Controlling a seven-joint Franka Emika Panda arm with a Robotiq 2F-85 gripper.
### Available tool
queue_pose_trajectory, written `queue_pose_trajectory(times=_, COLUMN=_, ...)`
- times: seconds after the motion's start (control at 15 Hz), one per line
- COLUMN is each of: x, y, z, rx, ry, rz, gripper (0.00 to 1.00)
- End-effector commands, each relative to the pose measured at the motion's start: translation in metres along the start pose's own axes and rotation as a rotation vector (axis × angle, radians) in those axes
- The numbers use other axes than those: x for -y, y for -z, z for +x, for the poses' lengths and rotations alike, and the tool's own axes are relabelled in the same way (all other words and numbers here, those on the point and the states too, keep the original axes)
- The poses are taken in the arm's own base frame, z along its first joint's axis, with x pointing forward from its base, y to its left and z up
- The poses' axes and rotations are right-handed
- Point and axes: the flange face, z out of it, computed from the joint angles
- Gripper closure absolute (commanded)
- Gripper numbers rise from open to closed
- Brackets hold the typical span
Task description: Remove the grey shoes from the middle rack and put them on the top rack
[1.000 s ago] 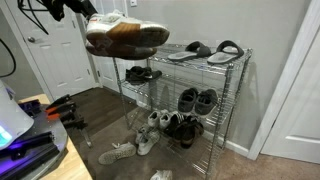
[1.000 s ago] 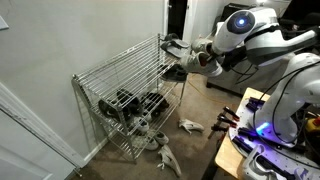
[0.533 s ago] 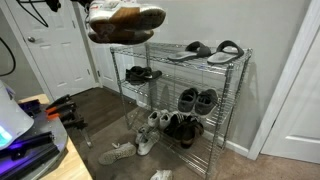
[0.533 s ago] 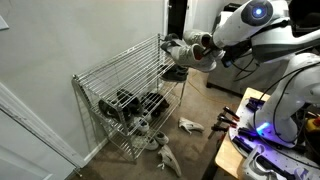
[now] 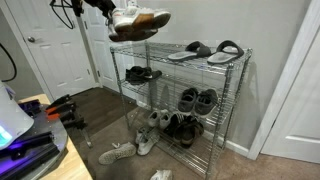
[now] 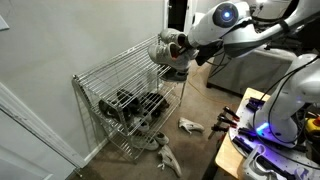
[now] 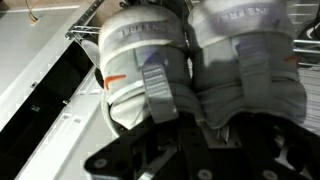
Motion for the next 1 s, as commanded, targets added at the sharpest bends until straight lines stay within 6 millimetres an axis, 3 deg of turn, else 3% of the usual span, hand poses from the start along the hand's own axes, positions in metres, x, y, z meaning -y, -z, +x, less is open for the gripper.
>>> queue_pose_trajectory(times=0.0, x=0.013, y=-0.035, z=0.053, rx=-0.032, ry=-0.084, rz=0.044, gripper=0.95)
queue_pose_trajectory(times=0.4, x=0.043, y=-0.082, z=0.084, rx=-0.074, ry=-0.215, rz=0.203, gripper=0.95)
queue_pose_trajectory(times=0.6, x=0.056, y=-0.103, z=0.082, rx=-0.088, ry=-0.241, rz=0.251, gripper=0.95)
queue_pose_trajectory(times=0.93, x=0.066, y=-0.131, z=0.063, rx=-0.125, ry=-0.264, rz=0.285, gripper=0.95)
